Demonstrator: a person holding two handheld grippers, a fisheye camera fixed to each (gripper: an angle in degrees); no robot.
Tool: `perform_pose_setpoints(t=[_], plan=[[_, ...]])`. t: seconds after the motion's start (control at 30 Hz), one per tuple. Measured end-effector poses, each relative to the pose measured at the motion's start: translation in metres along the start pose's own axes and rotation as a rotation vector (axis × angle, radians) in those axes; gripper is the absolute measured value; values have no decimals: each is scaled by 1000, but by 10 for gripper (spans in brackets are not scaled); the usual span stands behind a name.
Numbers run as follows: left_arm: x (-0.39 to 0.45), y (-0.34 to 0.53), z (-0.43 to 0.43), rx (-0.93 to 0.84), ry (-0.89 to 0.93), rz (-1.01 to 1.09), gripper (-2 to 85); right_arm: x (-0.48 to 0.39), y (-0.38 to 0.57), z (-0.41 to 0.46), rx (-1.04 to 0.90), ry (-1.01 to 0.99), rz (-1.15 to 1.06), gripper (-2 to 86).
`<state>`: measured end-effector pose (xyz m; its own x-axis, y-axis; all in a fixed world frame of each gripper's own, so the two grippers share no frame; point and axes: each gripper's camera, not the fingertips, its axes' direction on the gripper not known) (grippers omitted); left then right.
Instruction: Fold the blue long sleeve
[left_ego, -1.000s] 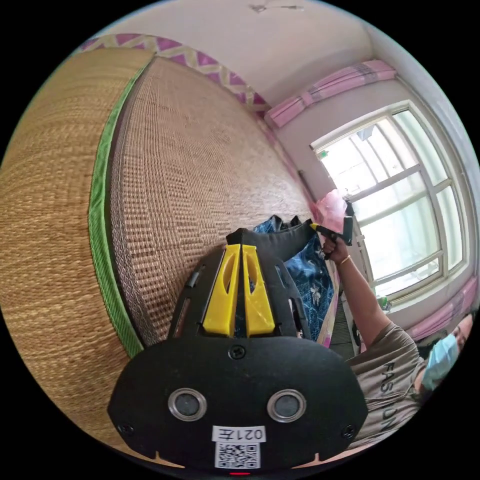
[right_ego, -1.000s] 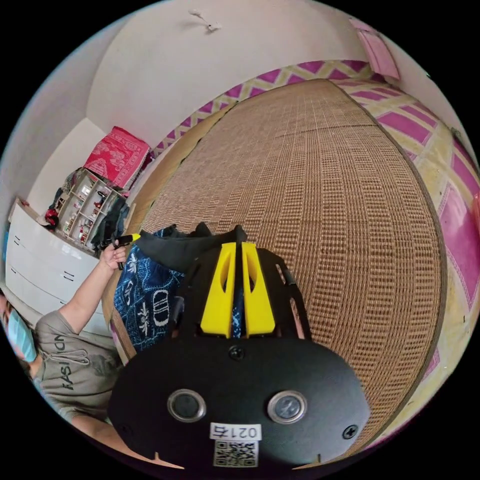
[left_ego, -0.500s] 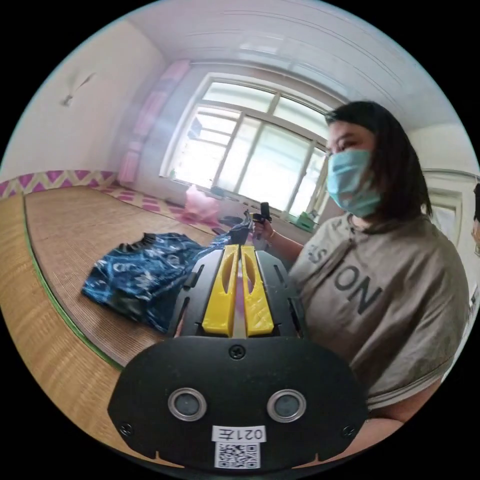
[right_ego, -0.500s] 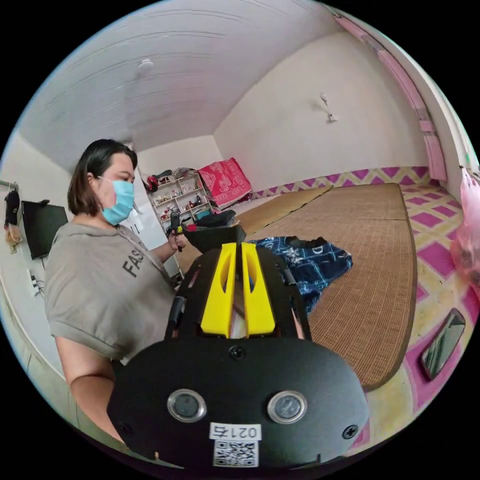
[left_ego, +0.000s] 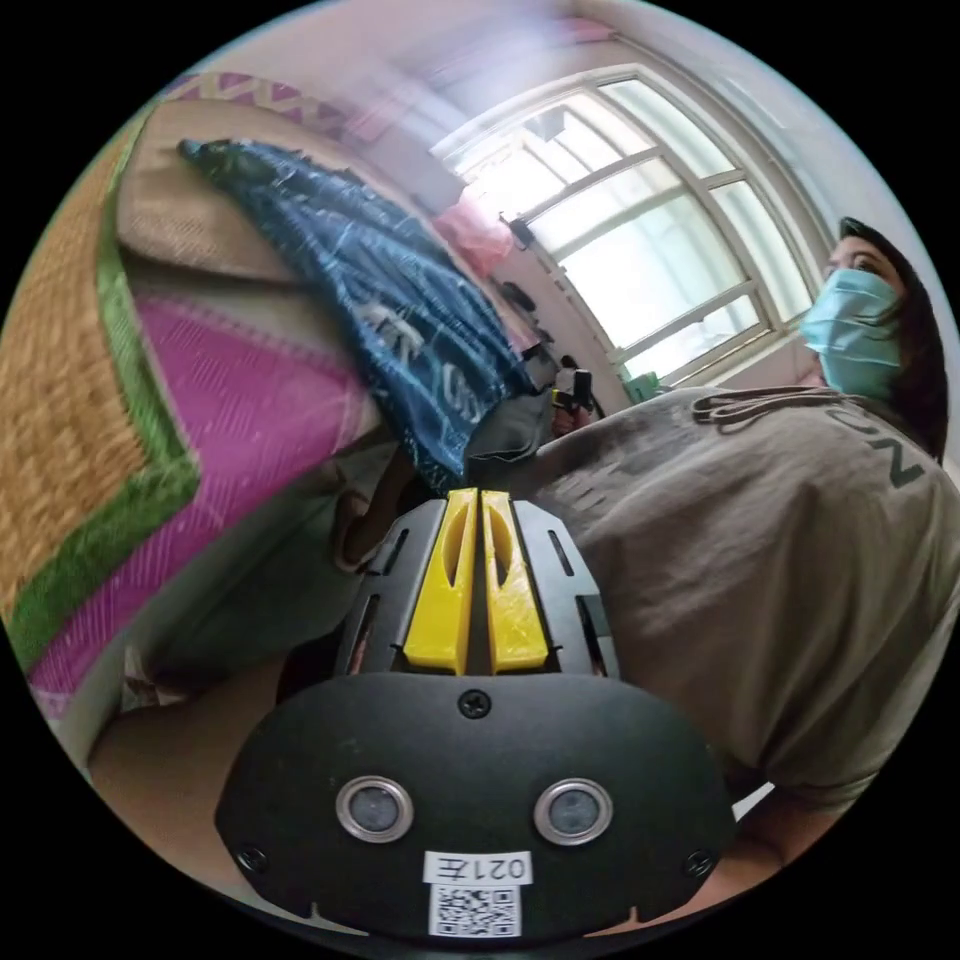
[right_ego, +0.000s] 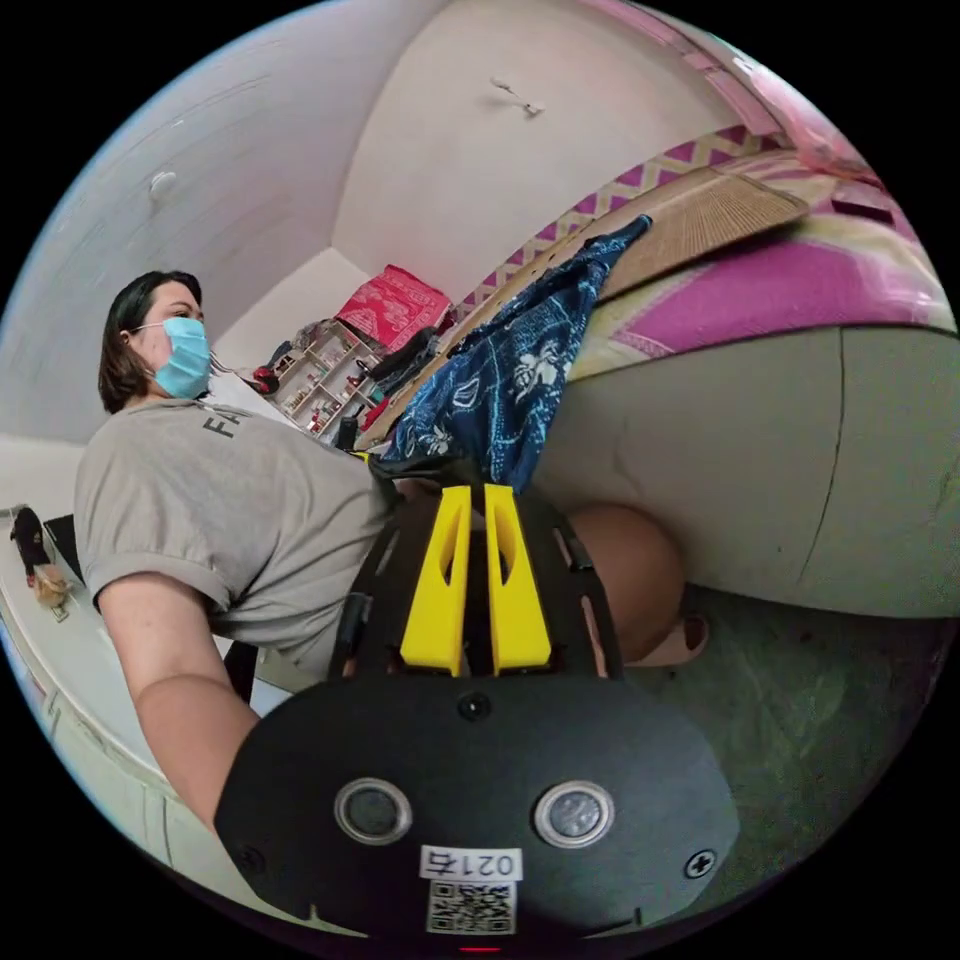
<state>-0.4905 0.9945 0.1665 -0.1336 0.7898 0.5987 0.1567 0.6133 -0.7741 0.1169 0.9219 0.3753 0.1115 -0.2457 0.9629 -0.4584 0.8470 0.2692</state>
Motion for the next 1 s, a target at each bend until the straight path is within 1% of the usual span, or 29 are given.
perform_pose_setpoints(t=[0.07,0.1,0.17,0.2,0.23,0.3,0.33,0.37,0.4,0.43,0.47,0.5,0.53,0.57,0.6,0.63,0.7,0.83,0.9,1.0], plan=[[5,0,-33,15,34,31,-9,-11,3,-11,7,37,12,26],[12,-2,-45,22,21,57,-9,-23,-1,-26,64,76,5,36],[53,-24,-97,94,-128,178,-8,-49,-23,-40,115,148,-49,55],[63,-34,-109,112,-177,204,-7,-67,-50,-37,127,220,-93,69],[77,-58,-126,140,-264,247,-5,-76,-67,-32,121,256,-119,72],[86,-104,-142,164,-334,301,3,-106,-150,14,51,375,-251,87],[83,-140,-148,171,-359,319,11,-114,-172,30,36,399,-297,91],[76,-177,-152,180,-369,331,21,-130,-213,64,15,438,-389,95],[71,-195,-153,182,-375,337,27,-144,-253,103,-7,472,-477,100],[59,-229,-154,186,-399,342,40,-151,-272,124,-27,488,-520,103],[47,-260,-155,186,-420,341,46,-163,-307,168,-81,531,-600,107],[41,-275,-156,185,-422,348,48,-175,-337,209,-130,552,-677,110],[30,-301,-157,175,-427,363,52,-180,-350,230,-160,552,-707,110],[19,-323,-160,158,-446,350,55,-192,-374,271,-224,540,-761,112],[16,-331,-163,155,-454,349,56,-206,-392,309,-268,535,-819,114],[10,-342,-170,165,-463,345,57,-214,-399,328,-288,532,-849,114],[6,-346,-191,204,-476,320,55,-249,-423,400,-337,535,-920,116],[8,-306,-267,395,-554,247,27,-301,-444,488,-376,455,-987,119],[5,-282,-297,444,-568,210,8,-325,-449,534,-368,498,-1021,127],[0,-249,-332,467,-554,151,-6,-332,-460,566,-357,583,-1019,122]])
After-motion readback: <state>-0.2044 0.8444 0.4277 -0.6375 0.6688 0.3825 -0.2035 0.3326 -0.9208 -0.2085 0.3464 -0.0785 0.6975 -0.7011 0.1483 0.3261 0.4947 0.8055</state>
